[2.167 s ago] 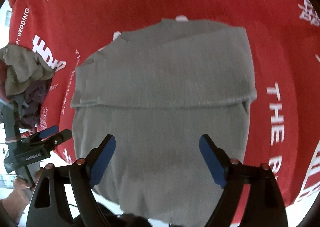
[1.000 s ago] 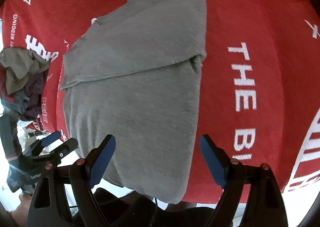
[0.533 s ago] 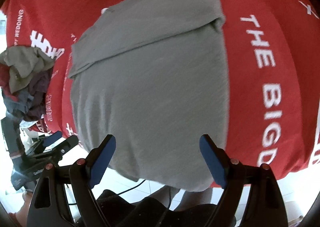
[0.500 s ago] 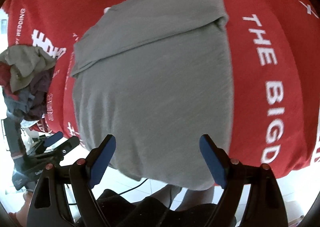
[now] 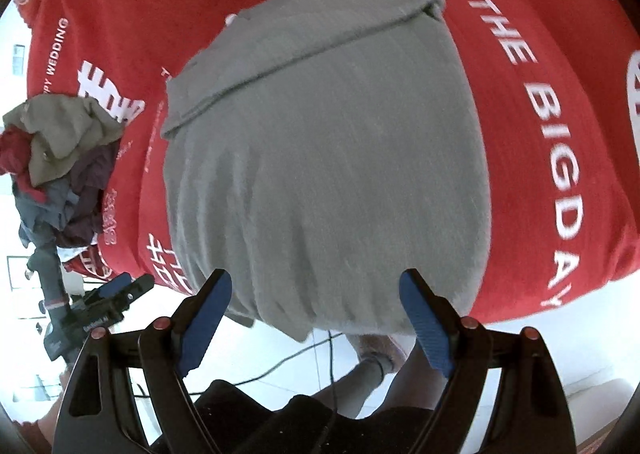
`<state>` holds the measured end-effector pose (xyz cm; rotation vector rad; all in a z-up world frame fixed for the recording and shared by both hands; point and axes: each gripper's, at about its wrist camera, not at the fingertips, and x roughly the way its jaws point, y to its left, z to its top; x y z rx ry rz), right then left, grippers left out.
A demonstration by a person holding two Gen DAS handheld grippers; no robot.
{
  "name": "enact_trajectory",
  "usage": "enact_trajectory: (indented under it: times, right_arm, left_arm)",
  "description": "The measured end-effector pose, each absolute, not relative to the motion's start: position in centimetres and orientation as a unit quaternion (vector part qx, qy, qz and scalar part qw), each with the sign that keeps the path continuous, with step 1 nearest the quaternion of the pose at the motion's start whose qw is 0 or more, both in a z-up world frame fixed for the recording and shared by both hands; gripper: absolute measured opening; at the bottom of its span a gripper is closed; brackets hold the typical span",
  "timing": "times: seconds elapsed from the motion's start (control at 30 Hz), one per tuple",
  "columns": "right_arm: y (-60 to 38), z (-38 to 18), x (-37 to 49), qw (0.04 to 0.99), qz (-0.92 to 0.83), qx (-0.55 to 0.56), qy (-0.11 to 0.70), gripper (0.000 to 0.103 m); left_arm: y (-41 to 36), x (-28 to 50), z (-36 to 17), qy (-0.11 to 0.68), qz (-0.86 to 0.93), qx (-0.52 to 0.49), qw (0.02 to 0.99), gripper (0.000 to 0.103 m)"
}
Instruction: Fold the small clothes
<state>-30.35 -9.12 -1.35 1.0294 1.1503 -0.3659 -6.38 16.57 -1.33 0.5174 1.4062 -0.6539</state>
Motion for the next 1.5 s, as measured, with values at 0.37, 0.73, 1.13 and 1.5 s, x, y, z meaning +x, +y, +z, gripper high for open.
enact_trajectory:
  times: [0.37, 0.73, 1.13, 1.5]
  right_arm:
    - [-9.9, -7.3, -35.2, 0.672, -0.148, 0.481, 0.544, 0.088]
    - [-11.7, -9.8, -37.2, 0.686, -0.110, 0.489, 0.527, 0.088]
    - [-9.9, -12.8, -35.9, 0.656, 0.010, 0.569, 0.496, 0.089]
    - [-6.9, -16.7, -35.3, 0.597, 0.009, 0.623, 0.505, 0.012]
  left_arm:
    - [18.3, -7.2, -6.9, 0.662, -0.321, 0.203, 0.647, 0.103]
    - [17.5, -6.0, -9.5, 0.681, -0.376, 0.136, 0.614, 0.103]
    - [15.6, -8.8, -10.0, 0.684, -0.436, 0.138, 0.568, 0.103]
    - [15.5, -10.0, -10.7, 0.703, -0.404, 0.171, 0.560, 0.046]
